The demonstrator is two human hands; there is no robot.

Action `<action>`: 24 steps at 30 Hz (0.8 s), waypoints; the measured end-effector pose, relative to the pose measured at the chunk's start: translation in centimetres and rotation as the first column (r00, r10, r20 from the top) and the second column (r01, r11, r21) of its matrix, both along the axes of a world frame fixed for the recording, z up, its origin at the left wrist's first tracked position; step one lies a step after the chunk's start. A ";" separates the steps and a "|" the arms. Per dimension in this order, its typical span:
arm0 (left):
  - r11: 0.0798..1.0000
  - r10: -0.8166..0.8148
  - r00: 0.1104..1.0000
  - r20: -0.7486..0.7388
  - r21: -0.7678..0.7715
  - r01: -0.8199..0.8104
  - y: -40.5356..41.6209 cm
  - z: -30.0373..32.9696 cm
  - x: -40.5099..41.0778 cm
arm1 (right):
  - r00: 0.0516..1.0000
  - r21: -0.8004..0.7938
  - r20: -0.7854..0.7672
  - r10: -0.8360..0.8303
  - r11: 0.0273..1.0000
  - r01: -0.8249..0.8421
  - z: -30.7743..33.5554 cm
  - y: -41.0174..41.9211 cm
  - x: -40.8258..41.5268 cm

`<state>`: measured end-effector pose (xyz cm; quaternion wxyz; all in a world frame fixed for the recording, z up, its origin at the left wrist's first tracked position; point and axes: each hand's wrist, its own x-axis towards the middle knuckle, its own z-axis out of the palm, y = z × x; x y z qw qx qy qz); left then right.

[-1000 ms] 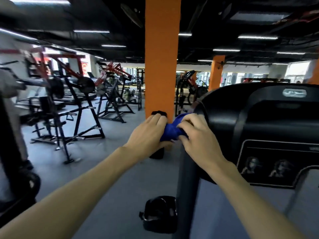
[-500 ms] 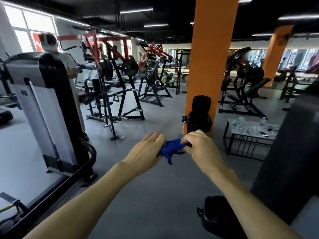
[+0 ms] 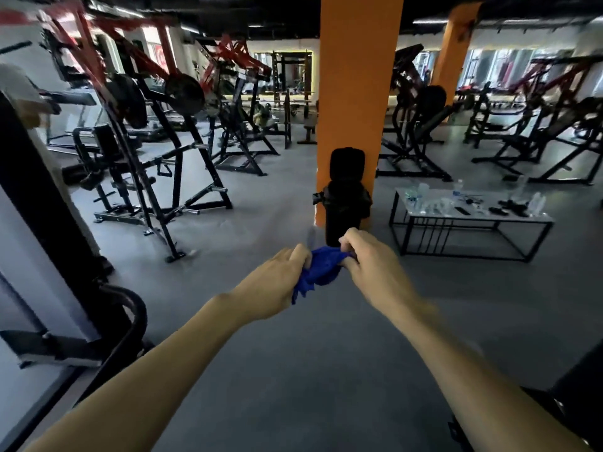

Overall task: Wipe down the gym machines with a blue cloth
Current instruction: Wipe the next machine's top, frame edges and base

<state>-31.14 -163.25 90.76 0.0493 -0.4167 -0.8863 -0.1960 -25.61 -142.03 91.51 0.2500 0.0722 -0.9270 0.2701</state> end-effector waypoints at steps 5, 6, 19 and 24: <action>0.986 -0.162 0.977 0.141 -0.009 0.165 1.8 -1.9 -9.3 | 0.999 -0.039 -0.037 -0.039 0.999 0.037 -2.7 2.1 -9.0; 0.981 -0.185 0.967 0.176 -0.027 0.193 2.4 -2.4 -12.1 | 0.997 -0.058 -0.043 -0.056 0.997 0.054 -3.3 3.2 -11.6; 0.986 -0.162 0.963 0.214 0.082 0.148 19.8 -1.3 -41.9 | 0.982 -0.199 0.142 -0.128 0.968 0.155 -3.9 19.0 -36.4; 0.954 -0.299 0.939 0.167 0.059 0.294 29.4 -2.6 -51.9 | 0.965 -0.214 0.183 -0.189 0.950 0.227 -4.4 25.5 -43.9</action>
